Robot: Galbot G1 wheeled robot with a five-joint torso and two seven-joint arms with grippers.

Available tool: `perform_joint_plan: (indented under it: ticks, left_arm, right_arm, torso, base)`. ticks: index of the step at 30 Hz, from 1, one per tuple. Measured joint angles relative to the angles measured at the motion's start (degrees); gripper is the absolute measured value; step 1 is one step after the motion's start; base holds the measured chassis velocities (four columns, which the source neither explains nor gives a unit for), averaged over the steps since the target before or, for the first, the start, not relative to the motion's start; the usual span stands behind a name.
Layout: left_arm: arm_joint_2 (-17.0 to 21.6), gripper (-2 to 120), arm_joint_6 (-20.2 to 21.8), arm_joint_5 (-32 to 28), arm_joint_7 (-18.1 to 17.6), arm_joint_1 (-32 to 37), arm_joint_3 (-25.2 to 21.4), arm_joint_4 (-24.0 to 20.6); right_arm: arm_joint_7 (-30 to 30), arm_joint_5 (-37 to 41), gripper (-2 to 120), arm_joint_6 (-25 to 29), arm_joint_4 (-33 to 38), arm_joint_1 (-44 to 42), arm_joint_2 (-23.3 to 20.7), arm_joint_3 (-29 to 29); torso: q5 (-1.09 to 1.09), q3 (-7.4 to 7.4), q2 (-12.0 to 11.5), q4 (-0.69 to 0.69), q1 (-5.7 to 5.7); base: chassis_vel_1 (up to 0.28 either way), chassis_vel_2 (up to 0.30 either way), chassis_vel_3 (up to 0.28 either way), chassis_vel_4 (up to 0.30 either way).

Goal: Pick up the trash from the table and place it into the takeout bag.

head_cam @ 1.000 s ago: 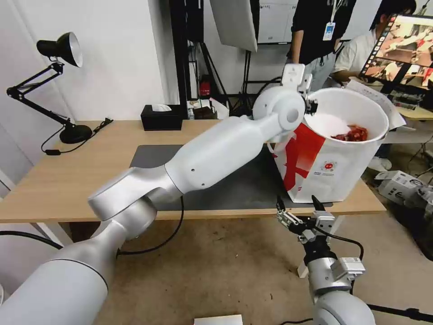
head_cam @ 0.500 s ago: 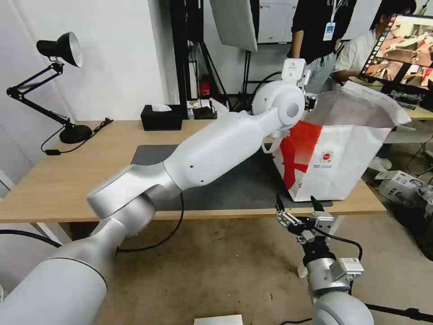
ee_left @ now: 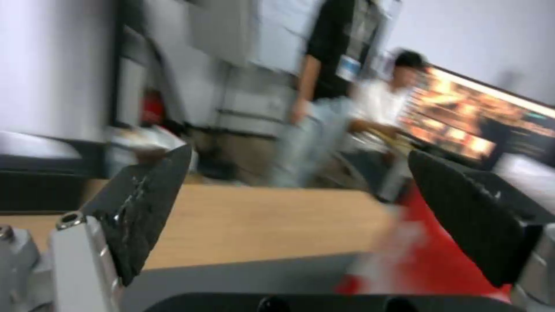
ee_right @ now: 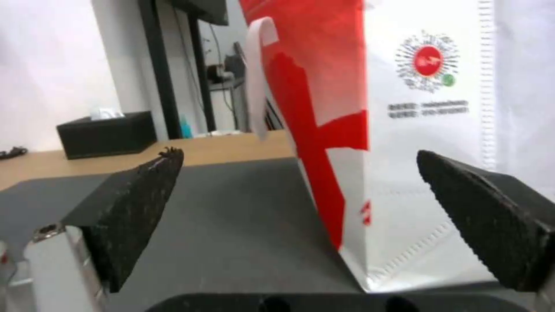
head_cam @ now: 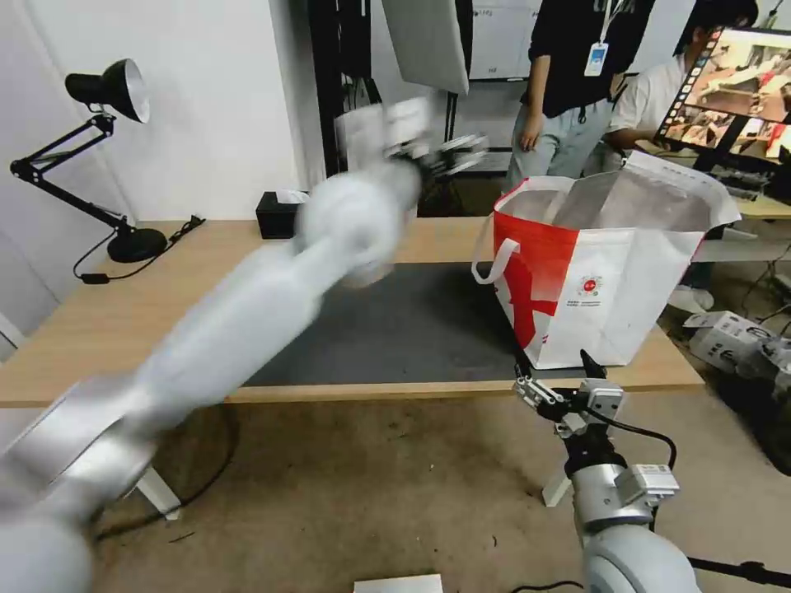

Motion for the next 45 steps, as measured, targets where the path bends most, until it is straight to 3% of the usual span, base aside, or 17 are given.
perform_joint_plan:
  ticks: [1,2,4,5,6,7,8,9,10,12,13,15,16,20,25,45]
  left_arm:
    - [3.4,100,-0.3,2.3,1.5,3.8,-2.6,-2.3]
    - [3.4,100,-0.3,2.3,1.5,3.8,-2.6,-2.3]
    - [11.0,100,-1.1,8.6,5.9,16.5,-12.5,-8.6]
    - [11.0,100,-1.1,8.6,5.9,16.5,-12.5,-8.6]
    - [13.7,100,-1.8,11.7,7.7,22.8,-16.3,-11.2]
    - [17.1,100,-4.1,17.2,9.9,33.1,-22.4,-14.8]
    - [17.8,100,-5.0,20.6,11.7,39.5,-27.3,-17.0]
    - [17.8,100,-5.0,20.6,11.7,39.5,-27.3,-17.0]
    - [17.6,100,-5.9,24.4,14.0,46.5,-33.1,-19.2]
    - [12.3,100,-10.1,35.6,20.5,64.5,-45.9,-23.1]
    - [12.3,100,-10.1,35.6,20.5,64.5,-45.9,-23.1]
    - [-0.3,100,-18.2,49.4,30.9,83.4,-55.9,-26.5]
    - [-4.9,100,-20.6,52.4,34.1,88.7,-57.6,-27.8]
    - [-13.9,100,-25.5,59.0,38.9,97.9,-57.0,-29.6]
    - [-18.4,100,-26.9,64.3,39.7,100.1,-53.5,-30.2]
    - [-19.0,100,-26.3,64.8,38.6,99.0,-52.4,-30.2]
  right_arm:
    - [0.0,0.0,100,0.0,0.0,0.4,-0.2,-0.2]
    - [0.0,0.0,100,0.0,0.0,0.4,-0.2,-0.2]
    - [0.0,0.2,100,-0.1,-0.4,1.4,-0.7,-0.9]
    - [0.0,0.2,100,-0.1,-0.4,1.4,-0.7,-0.9]
    - [-0.1,0.2,100,-0.2,-0.6,1.8,-0.8,-1.1]
    - [-0.2,0.2,100,-0.1,-1.0,1.8,-0.4,-1.1]
    - [-0.2,0.2,100,-0.1,-1.2,1.9,-0.3,-1.1]
    - [-0.2,0.2,100,-0.1,-1.2,1.9,-0.3,-1.1]
    - [-0.2,0.2,100,-0.1,-1.3,2.3,-0.3,-1.1]
    - [-0.4,0.1,100,-0.1,-1.6,3.1,-0.4,-1.2]
    - [-0.4,0.1,100,-0.1,-1.6,3.1,-0.4,-1.2]
    - [-0.8,-0.4,100,-0.1,-1.5,2.6,-0.2,-0.8]
    - [-1.1,-0.9,100,0.0,-1.1,1.9,0.1,-0.2]
    - [-2.6,-2.5,100,0.5,0.0,-1.3,1.4,3.6]
    - [-5.7,-5.6,100,3.0,0.7,-5.2,3.6,9.2]
    - [-6.1,-6.8,100,3.4,1.2,-5.8,4.0,10.1]
  torso:
    - [-0.01,0.0,0.0,0.01,0.0]
    - [-0.01,0.0,0.0,0.01,0.0]
    - [-0.02,0.0,0.0,0.07,0.0]
    - [-0.02,0.0,0.0,0.07,0.0]
    - [-0.04,0.0,0.0,0.13,-0.01]
    - [-0.01,0.0,0.0,0.07,-0.01]
    - [0.0,0.0,0.0,0.02,-0.02]
    - [0.0,0.0,0.0,0.02,-0.02]
    - [0.02,-0.01,0.0,0.02,-0.02]
    - [0.03,-0.01,0.0,0.02,-0.02]
    - [0.03,-0.01,0.0,0.02,-0.02]
    - [0.02,-0.01,0.0,0.04,-0.02]
    - [0.06,-0.01,0.0,0.03,-0.02]
    - [0.07,-0.01,0.0,0.05,-0.03]
    - [0.06,0.0,0.0,-0.01,-0.02]
    - [0.04,0.0,0.0,0.02,0.0]
  base:
    - [0.0,0.0,0.0,0.0]
    - [0.0,0.0,0.0,0.0]
    - [0.0,0.0,0.0,0.0]
    - [0.0,0.0,0.0,0.0]
    - [0.0,0.0,0.0,0.0]
    - [0.0,0.0,0.0,0.0]
    - [0.0,0.0,0.0,0.0]
    - [0.0,0.0,0.0,0.0]
    - [0.0,0.0,0.0,0.0]
    - [0.0,0.0,0.0,0.0]
    - [0.0,0.0,0.0,0.0]
    - [0.0,0.0,0.0,0.0]
    - [0.0,0.0,0.0,0.0]
    - [0.0,0.0,0.0,0.0]
    - [0.0,0.0,0.0,0.0]
    - [0.0,0.0,0.0,0.0]
